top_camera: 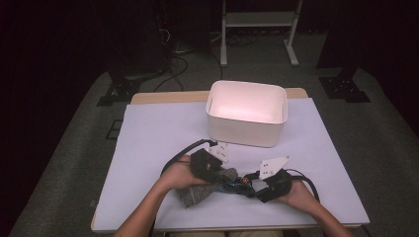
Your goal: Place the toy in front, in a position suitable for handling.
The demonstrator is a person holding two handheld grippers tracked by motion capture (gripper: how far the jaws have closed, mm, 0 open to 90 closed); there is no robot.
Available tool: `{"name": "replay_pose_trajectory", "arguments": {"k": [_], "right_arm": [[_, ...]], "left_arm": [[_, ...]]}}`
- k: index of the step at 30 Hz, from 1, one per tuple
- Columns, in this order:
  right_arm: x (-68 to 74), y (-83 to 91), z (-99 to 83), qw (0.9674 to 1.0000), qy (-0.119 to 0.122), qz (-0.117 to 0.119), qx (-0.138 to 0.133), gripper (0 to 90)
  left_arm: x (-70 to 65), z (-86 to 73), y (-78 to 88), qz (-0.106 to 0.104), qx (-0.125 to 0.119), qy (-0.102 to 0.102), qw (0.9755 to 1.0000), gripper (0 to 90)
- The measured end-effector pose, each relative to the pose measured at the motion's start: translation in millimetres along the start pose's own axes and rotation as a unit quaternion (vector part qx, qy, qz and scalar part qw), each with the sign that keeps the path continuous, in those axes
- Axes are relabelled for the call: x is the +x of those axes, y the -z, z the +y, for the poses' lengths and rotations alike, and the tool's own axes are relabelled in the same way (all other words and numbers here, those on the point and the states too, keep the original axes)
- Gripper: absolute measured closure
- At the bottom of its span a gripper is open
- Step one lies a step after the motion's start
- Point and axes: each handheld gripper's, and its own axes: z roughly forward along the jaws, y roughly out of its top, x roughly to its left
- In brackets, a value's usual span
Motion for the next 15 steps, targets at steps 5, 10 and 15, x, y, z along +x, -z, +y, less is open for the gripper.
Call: {"name": "replay_pose_trajectory", "arguments": {"k": [5,10,15], "right_arm": [[-1.5,0.8,-3.4,1.0,-0.004,0.006,0.002,41.3],[-3.1,-7.7,-3.3,0.9999,-0.006,0.009,0.006,43.9],[-0.7,-7.4,-2.8,0.9998,-0.004,0.02,0.0,55.4]], "left_arm": [[4.2,14.0,-13.4,-0.01,0.012,-0.011,0.9998,80.3],[3.7,24.8,-30.2,-0.031,0.011,-0.023,0.9992,80.3],[3.0,20.8,-29.5,-0.034,0.004,-0.022,0.9992,80.6]]}}
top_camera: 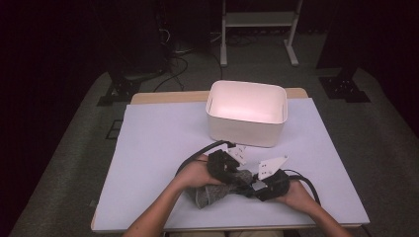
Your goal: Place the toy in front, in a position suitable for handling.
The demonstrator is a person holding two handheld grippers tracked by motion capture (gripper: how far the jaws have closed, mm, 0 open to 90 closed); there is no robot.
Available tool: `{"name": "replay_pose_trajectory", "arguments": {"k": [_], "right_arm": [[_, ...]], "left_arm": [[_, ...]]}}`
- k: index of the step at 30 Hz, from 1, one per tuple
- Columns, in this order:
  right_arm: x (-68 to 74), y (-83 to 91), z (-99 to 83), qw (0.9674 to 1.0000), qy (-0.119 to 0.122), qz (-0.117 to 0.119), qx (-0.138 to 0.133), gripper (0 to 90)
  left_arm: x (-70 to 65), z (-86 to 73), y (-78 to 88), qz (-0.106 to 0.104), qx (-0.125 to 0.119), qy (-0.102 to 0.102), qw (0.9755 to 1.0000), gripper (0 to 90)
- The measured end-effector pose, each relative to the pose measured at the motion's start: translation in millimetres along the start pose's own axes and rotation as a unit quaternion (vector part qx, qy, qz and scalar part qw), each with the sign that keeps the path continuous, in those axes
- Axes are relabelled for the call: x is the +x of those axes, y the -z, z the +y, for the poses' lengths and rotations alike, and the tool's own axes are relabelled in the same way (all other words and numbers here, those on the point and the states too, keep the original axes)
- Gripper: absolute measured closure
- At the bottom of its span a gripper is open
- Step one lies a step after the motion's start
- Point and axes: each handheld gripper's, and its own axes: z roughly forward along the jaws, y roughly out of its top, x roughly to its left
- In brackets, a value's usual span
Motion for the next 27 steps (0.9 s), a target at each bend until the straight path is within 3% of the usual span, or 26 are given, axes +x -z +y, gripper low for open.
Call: {"name": "replay_pose_trajectory", "arguments": {"k": [6,7,10,13,17,21,22,27], "right_arm": [[0.7,0.0,0.5,0.9999,0.012,0.0,0.001,56.1],[0.6,0.0,0.5,0.9999,0.013,0.0,0.002,56.1],[0.9,-0.2,0.9,0.9999,0.017,-0.001,0.002,56.1],[1.1,-0.2,1.1,0.9999,0.017,-0.002,0.002,56.1],[0.5,-0.3,1.3,0.9999,0.017,-0.001,0.002,56.0],[0.0,0.0,1.2,0.9999,0.014,-0.001,0.003,55.2],[0.1,1.3,1.3,0.9999,0.014,-0.007,0.001,50.4],[-0.4,7.6,1.4,0.9998,0.01,-0.011,-0.009,51.4]], "left_arm": [[-2.8,-14.4,12.9,0.019,0.009,0.005,0.9998,80.7],[-2.9,-24.0,21.0,0.032,0.019,0.011,0.9993,80.7],[-3.1,-35.2,30.9,0.032,0.008,0.022,0.9992,80.7],[-3.6,-57.3,50.9,0.049,-0.004,0.044,0.9978,80.6],[-6.3,-72.1,63.6,0.064,-0.003,0.062,0.996,80.7],[-7.4,-75.6,67.2,0.069,0.003,0.062,0.9957,80.6],[-7.5,-75.6,66.8,0.068,0.004,0.062,0.9958,80.6],[-5.4,-72.0,60.3,0.061,0.007,0.06,0.9963,80.7]]}}
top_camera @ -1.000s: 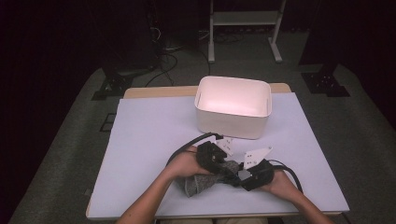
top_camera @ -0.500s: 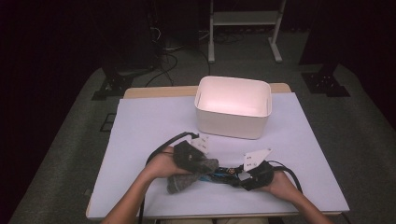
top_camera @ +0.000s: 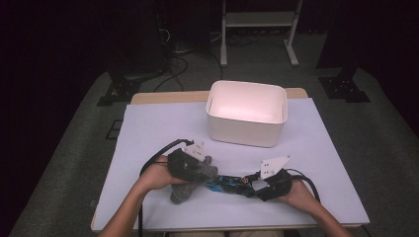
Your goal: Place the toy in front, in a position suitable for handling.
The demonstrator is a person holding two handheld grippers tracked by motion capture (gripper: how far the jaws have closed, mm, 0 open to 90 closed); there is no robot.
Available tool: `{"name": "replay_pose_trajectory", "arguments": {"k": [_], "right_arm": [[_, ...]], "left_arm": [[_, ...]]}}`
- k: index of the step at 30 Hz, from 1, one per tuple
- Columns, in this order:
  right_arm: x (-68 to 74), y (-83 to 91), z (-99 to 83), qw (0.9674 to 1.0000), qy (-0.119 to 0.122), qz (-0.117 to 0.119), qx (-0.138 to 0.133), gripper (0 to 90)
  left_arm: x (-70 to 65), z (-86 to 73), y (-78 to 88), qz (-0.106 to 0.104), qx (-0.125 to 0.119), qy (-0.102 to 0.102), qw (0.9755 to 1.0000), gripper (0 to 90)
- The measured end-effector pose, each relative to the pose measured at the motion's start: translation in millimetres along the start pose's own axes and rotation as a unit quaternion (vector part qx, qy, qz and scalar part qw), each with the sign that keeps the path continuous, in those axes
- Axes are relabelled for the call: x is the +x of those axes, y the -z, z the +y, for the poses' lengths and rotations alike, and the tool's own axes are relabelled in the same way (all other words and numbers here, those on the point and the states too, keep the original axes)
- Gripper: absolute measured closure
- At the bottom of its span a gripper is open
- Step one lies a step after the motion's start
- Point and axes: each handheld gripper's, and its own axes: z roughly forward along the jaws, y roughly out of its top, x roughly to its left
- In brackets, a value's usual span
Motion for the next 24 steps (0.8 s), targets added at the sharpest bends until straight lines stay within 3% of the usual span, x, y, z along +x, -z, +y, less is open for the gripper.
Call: {"name": "replay_pose_trajectory", "arguments": {"k": [1,6,7,10,14,18,21,24], "right_arm": [[-0.4,0.6,-0.1,1.0,-0.001,0.006,-0.002,55.5],[-0.5,-0.3,0.0,0.9999,-0.003,0.01,0.0,56.2],[-0.4,-0.3,0.0,0.9999,-0.002,0.01,-0.001,56.4],[0.6,-0.2,-0.1,1.0,-0.001,0.008,-0.001,56.5],[0.1,0.0,-0.4,1.0,-0.001,0.008,-0.001,55.2],[1.4,1.1,-2.5,0.9999,-0.005,0.002,0.012,44.7],[0.3,0.7,-6.1,0.9997,-0.017,0.002,0.019,38.7],[-1.1,1.1,-6.2,0.9998,-0.019,0.001,0.01,43.9]], "left_arm": [[-0.3,2.0,-2.5,-0.003,0.001,-0.002,1.0,80.7],[-2.1,16.7,-11.1,-0.018,-0.011,-0.013,0.9997,80.7],[-2.7,24.9,-17.8,-0.022,-0.008,-0.024,0.9994,80.7],[-1.9,29.9,-23.0,-0.025,-0.005,-0.029,0.9993,80.7],[1.3,20.0,-15.3,-0.018,-0.002,-0.018,0.9997,80.8],[3.4,12.0,-8.8,-0.014,-0.006,-0.007,0.9999,80.7],[2.8,15.4,-10.9,-0.014,-0.002,-0.008,0.9999,80.7],[1.6,23.2,-14.2,-0.016,0.004,-0.018,0.9997,80.7]]}}
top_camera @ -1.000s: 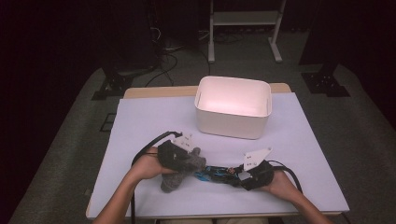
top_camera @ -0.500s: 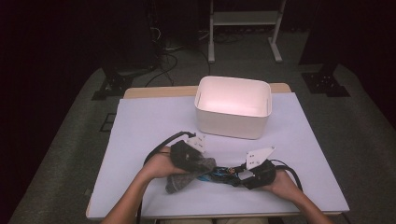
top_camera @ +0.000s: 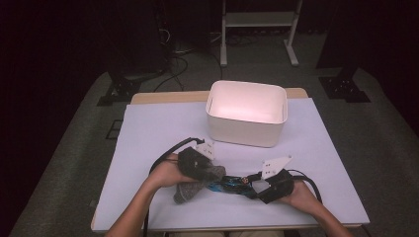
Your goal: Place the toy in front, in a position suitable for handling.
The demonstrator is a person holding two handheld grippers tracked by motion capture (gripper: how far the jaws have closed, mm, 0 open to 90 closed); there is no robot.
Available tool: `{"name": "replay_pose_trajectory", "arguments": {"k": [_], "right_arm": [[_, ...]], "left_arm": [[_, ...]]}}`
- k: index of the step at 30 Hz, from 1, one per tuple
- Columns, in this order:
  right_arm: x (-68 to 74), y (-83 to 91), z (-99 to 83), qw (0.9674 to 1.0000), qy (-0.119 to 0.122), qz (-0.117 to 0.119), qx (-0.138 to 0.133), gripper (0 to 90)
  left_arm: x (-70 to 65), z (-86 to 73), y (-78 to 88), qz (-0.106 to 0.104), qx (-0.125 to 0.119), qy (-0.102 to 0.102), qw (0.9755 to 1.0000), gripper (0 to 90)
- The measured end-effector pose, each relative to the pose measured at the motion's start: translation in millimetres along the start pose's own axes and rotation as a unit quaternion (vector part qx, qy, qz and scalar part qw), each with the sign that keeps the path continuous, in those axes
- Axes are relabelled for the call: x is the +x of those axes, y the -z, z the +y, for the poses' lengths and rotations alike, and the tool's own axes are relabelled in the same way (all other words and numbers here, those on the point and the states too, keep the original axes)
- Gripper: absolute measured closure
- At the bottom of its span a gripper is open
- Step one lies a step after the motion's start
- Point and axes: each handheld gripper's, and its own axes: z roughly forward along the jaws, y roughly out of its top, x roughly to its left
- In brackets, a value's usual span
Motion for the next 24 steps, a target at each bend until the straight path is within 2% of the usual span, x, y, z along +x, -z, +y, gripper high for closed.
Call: {"name": "replay_pose_trajectory", "arguments": {"k": [1,2,3,6,7,8,10,11,12,13,15,17,22,23,24], "right_arm": [[-0.1,0.3,0.1,1.0,0.001,0.003,-0.003,50.5],[-0.1,0.3,0.1,1.0,0.001,0.003,-0.003,50.5],[0.6,-0.2,0.2,0.9999,0.007,0.009,-0.005,56.1],[4.3,-0.2,1.6,0.9997,0.022,-0.001,-0.002,56.4],[5.2,-0.1,1.9,0.9997,0.023,-0.002,-0.001,56.4],[5.3,-0.2,2.1,0.9997,0.023,-0.002,-0.001,56.4],[5.5,-0.3,2.0,0.9997,0.023,-0.003,-0.002,56.4],[5.5,-0.3,2.0,0.9997,0.023,-0.003,-0.002,56.4],[5.7,-0.4,1.7,0.9998,0.02,-0.003,-0.004,56.4],[5.7,-0.4,1.7,0.9998,0.02,-0.003,-0.004,56.4],[5.6,-0.9,1.4,0.9999,0.014,-0.001,-0.009,56.4],[4.0,-1.2,0.2,0.9999,0.006,0.001,-0.011,56.3],[3.7,-1.2,0.2,0.9999,0.005,0.004,-0.011,56.4],[3.8,-1.2,0.1,0.9999,0.006,0.003,-0.012,56.4],[3.5,-1.3,0.0,0.9999,0.006,0.004,-0.012,56.4]], "left_arm": [[-0.5,3.3,-1.8,-0.001,0.001,-0.005,1.0,80.7],[-0.5,3.3,-1.8,-0.001,0.001,-0.005,1.0,80.7],[-1.1,7.2,-3.6,-0.002,0.004,-0.01,0.9999,80.7],[-6.4,26.8,-17.6,-0.019,0.012,-0.038,0.999,81.1],[-8.7,32.5,-22.6,-0.025,0.017,-0.047,0.9984,81.1],[-8.7,32.5,-22.6,-0.025,0.017,-0.047,0.9984,81.2],[-15.5,49.6,-36.4,-0.035,0.021,-0.071,0.9966,81.1],[-15.5,49.6,-36.4,-0.035,0.021,-0.071,0.9966,81.1],[-18.4,60.7,-44.2,-0.042,0.02,-0.083,0.9954,81.1],[-18.4,60.7,-44.2,-0.042,0.02,-0.083,0.9954,81.1],[-21.1,72.7,-56.8,-0.055,0.017,-0.087,0.9945,81.1],[-20.4,73.8,-58.5,-0.058,0.01,-0.083,0.9948,81.2],[-14.8,62.0,-50.6,-0.052,0.0,-0.068,0.9963,81.2],[-12.9,52.9,-43.6,-0.043,0.002,-0.055,0.9976,81.2],[-10.9,47.4,-39.3,-0.037,0.004,-0.053,0.9979,81.3]]}}
